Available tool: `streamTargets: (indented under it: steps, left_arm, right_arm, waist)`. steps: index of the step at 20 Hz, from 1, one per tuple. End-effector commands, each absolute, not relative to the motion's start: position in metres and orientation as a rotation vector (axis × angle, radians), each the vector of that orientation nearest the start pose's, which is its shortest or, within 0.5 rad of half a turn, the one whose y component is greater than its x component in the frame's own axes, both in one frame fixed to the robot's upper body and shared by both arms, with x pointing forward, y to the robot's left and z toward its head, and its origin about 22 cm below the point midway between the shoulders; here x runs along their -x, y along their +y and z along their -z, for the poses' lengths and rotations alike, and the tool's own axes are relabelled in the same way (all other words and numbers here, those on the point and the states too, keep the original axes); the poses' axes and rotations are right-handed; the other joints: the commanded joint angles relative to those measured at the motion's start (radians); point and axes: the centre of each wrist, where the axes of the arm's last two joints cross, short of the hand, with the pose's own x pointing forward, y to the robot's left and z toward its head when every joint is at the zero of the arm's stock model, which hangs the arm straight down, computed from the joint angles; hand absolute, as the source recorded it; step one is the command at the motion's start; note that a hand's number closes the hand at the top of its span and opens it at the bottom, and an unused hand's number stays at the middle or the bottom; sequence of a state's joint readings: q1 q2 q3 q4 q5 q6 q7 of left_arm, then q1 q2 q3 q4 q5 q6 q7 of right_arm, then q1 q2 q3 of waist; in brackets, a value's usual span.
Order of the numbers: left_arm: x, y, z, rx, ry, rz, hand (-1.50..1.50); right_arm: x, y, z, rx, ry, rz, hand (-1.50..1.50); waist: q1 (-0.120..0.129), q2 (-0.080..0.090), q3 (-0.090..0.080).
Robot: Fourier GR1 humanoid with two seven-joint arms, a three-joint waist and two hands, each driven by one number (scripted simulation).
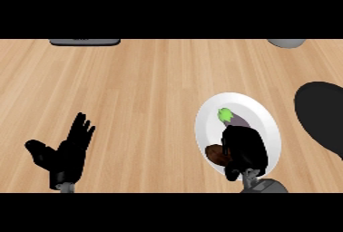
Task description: Pick the sweet potato from the plate and place it in the pan
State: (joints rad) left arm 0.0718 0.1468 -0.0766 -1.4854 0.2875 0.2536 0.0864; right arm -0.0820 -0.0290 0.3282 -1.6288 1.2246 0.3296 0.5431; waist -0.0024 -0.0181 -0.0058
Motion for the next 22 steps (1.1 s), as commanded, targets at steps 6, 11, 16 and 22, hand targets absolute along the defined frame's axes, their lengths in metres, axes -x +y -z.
streamTargets:
  steps: [6, 11, 16, 22]
  left_arm:
    - [-0.221, 0.236, 0.035, -0.074, -1.22, -0.26, 0.0]
    - [-0.217, 0.255, 0.038, -0.075, -1.231, -0.268, 0.0]
    - [-0.204, 0.249, 0.045, -0.085, -1.227, -0.27, 0.0]
    - [-0.227, 0.257, 0.035, -0.069, -1.224, -0.275, 0.0]
  right_arm:
    - [-0.226, -0.161, -0.055, 1.125, -1.178, -1.037, 1.5]
    - [-0.212, -0.158, -0.118, 1.344, -1.334, -0.762, 1.5]
    - [-0.192, -0.179, -0.146, 1.35, -1.336, -0.59, 1.5]
    - [-0.221, -0.21, -0.17, 1.333, -1.317, -0.509, 1.5]
  waist:
    - [-0.003, 0.014, 0.006]
    - [-0.01, 0.012, 0.005]
    - [-0.003, 0.014, 0.006]
    - [0.003, 0.019, 0.006]
